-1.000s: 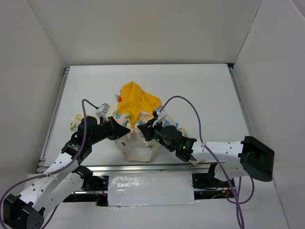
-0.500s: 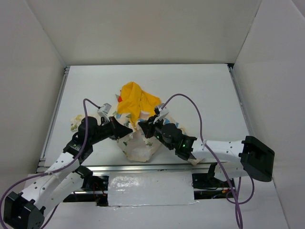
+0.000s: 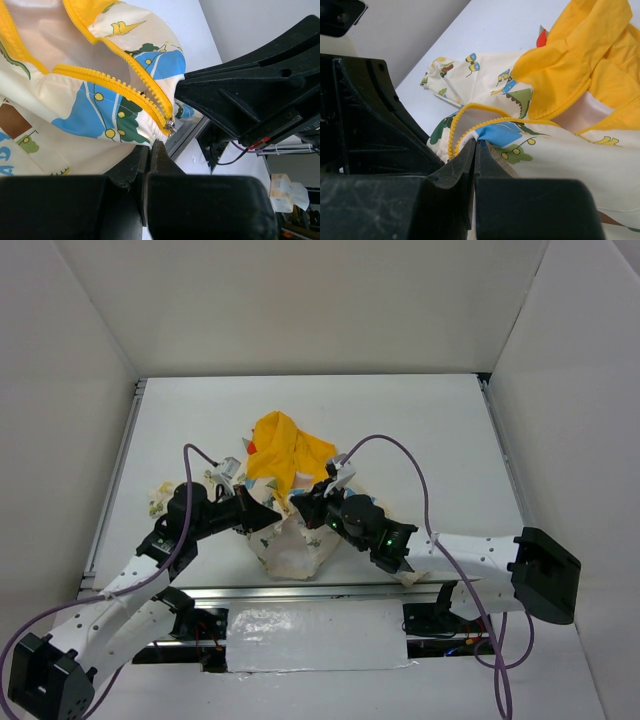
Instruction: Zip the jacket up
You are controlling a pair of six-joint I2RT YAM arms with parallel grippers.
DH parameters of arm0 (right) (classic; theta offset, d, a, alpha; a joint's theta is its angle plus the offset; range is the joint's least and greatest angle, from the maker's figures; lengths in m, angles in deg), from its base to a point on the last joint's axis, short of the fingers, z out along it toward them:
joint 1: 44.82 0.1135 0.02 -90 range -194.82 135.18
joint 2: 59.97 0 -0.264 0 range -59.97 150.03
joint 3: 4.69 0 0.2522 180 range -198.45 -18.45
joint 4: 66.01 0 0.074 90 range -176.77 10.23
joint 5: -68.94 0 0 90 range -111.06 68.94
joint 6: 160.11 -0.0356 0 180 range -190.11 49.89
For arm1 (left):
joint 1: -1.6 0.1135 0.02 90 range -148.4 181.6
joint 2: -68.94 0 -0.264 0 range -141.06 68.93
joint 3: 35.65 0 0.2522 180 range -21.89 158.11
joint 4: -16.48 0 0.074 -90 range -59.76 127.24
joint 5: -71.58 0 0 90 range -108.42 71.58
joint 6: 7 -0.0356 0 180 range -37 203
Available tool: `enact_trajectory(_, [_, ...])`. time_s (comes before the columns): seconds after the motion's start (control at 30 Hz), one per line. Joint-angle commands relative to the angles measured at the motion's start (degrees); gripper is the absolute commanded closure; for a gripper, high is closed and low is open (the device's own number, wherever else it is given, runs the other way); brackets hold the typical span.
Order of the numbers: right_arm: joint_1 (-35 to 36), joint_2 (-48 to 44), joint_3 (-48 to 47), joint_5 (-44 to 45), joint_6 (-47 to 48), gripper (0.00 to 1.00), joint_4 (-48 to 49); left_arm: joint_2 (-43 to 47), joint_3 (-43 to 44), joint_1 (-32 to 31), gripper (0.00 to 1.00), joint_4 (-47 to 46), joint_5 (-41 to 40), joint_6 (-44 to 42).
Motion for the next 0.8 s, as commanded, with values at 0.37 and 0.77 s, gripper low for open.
enact_trajectory(0.37, [-1.7,-1.9,-0.8,-7.7,-2.1,0.74,-5.0,-0.9,0.4,-0.3,1.0,1.4,4.6,-1.9])
enact_trajectory(0.77, [-6.6,-6.3,-6.4,-11.1,-3.6,0.42,-16.1,-4.4,0.5,-0.3,1.0,2.5,6.4,-2.5])
